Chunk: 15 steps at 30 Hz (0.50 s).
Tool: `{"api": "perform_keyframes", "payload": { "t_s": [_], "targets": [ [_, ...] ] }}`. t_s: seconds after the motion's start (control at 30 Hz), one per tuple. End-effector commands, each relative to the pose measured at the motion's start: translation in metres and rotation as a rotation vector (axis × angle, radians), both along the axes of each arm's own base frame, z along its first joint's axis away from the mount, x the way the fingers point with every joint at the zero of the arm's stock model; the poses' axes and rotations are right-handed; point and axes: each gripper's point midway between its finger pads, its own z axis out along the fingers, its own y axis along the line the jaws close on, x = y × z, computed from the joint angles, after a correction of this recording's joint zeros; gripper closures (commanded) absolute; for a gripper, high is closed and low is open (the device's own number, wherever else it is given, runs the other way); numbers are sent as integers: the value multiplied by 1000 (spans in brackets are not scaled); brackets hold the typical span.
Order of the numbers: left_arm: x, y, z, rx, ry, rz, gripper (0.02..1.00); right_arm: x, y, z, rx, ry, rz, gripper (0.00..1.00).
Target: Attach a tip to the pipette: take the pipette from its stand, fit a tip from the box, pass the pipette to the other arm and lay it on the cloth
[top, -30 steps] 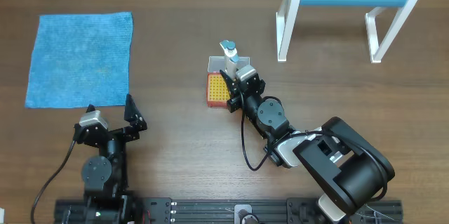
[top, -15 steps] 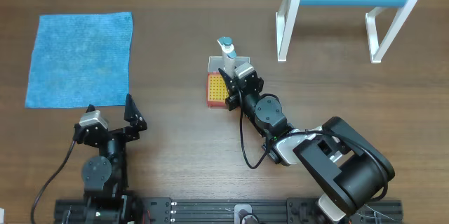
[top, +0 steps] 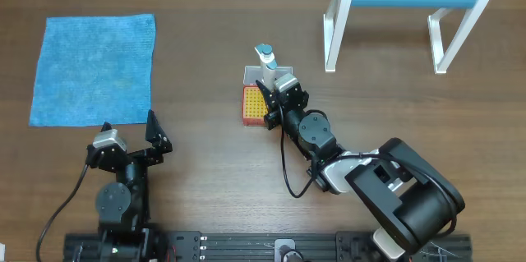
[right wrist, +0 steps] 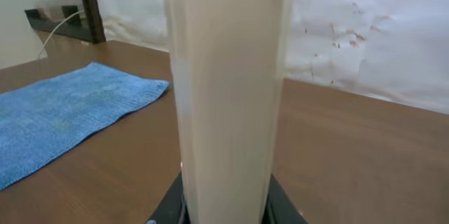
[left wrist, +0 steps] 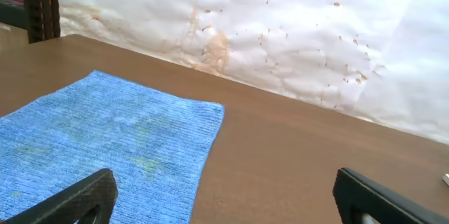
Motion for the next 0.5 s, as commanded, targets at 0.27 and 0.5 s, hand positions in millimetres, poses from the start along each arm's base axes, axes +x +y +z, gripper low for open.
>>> {"api": "perform_keyframes", "payload": {
  "t_s": [0.27,0.5],
  "targets": [
    [-1,2,-1,6,3,13,25,-3,-2,19,19,-50,0,925],
    [-1,2,-1,6,3,13,23,-4,-2,12,2,-26,5,930]
  ]
}}
